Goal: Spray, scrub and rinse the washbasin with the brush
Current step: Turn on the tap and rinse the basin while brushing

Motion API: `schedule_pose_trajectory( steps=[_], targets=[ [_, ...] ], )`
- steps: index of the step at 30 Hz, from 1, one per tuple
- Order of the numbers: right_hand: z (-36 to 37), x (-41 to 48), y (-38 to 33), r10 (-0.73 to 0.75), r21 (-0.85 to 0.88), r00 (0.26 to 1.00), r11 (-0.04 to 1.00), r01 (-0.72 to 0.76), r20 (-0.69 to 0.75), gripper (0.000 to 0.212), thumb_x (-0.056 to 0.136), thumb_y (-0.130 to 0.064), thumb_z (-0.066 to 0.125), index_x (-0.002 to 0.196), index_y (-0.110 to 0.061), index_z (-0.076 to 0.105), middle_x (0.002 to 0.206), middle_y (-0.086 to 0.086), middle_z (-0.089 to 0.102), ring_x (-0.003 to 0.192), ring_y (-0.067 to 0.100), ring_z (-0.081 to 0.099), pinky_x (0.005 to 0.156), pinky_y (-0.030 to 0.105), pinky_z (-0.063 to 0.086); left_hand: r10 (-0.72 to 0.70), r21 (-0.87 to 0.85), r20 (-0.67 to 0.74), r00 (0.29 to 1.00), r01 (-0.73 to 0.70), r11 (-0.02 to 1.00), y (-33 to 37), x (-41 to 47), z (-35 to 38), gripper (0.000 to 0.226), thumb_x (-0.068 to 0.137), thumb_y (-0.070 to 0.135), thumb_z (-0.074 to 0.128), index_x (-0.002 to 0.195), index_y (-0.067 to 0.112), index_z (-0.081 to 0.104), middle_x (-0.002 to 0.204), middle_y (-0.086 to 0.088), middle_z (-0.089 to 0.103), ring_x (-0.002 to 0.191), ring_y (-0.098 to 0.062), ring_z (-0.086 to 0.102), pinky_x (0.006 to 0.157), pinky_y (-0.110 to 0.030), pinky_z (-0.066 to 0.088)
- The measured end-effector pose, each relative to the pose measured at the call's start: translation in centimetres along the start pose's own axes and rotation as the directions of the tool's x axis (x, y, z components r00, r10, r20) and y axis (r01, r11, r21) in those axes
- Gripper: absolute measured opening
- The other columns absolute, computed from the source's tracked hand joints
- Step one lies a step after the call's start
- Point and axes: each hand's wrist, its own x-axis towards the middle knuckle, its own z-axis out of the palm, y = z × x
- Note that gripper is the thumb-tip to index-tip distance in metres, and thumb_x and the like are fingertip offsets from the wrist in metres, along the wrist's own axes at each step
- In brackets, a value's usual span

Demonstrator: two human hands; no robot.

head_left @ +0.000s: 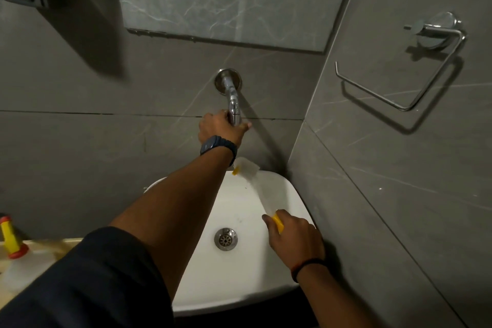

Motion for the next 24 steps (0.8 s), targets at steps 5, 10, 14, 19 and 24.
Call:
schedule_pose_trajectory(
  steps=[5,10,14,19,24],
  targets=[
    [0.2,0.0,-0.4,0.032,0.004,0.999,0.999,-0.032,0.014,0.039,0.089,-0.056,0.044,0.082,-0.02,0.058,0.076,0.009,0.071,0.071,0.036,0.064,0.053,0.031,0.03,0.029,0.113,0.042,0.999,-0.033,0.993,-5.2,-1.9,-0.8,0.102,0.059,0.08,0.06,0.142,0.027,0.033,0.137,-0.013,0.038,0.126,-0.034,0.038,0.097,-0.052,0.042],
    [0.3,0.5,-1.0,0.061,0.039,0.998,0.997,-0.062,0.01,0.037,0.088,-0.054,0.046,0.078,-0.019,0.058,0.076,0.01,0.071,0.073,0.039,0.063,0.055,0.034,0.033,0.062,0.174,0.029,0.998,-0.066,0.983,-8.4,-2.5,-2.3,0.088,0.07,0.074,0.058,0.14,0.025,0.039,0.142,-0.014,0.038,0.13,-0.034,0.035,0.1,-0.05,0.039],
    [0.8,0.6,-1.4,0.069,0.047,0.997,0.996,-0.071,0.044,0.039,0.088,-0.055,0.046,0.072,-0.019,0.052,0.074,0.009,0.07,0.071,0.04,0.062,0.054,0.034,0.033,0.083,0.235,0.055,0.995,-0.094,0.967,-9.1,-2.4,-2.9,0.084,0.073,0.071,0.056,0.141,0.025,0.036,0.145,-0.014,0.037,0.131,-0.035,0.035,0.102,-0.05,0.038],
    [1.5,0.2,-1.3,0.075,0.055,0.994,0.995,-0.079,0.078,0.04,0.087,-0.056,0.045,0.064,-0.024,0.042,0.069,0.007,0.069,0.066,0.034,0.062,0.053,0.031,0.032,0.125,0.321,0.112,0.986,-0.155,0.934,-10.2,-2.7,-3.0,0.083,0.074,0.07,0.056,0.141,0.025,0.037,0.145,-0.014,0.038,0.132,-0.034,0.035,0.105,-0.05,0.038],
    [2.1,-0.3,-1.4,0.094,0.077,0.994,0.992,-0.098,0.064,0.04,0.088,-0.056,0.046,0.064,-0.024,0.042,0.067,0.008,0.068,0.065,0.034,0.062,0.051,0.031,0.037,0.13,0.403,0.19,0.973,-0.198,0.893,-11.9,-3.6,-3.3,0.081,0.075,0.071,0.054,0.14,0.026,0.037,0.146,-0.011,0.037,0.131,-0.032,0.036,0.102,-0.046,0.037]
  ],
)
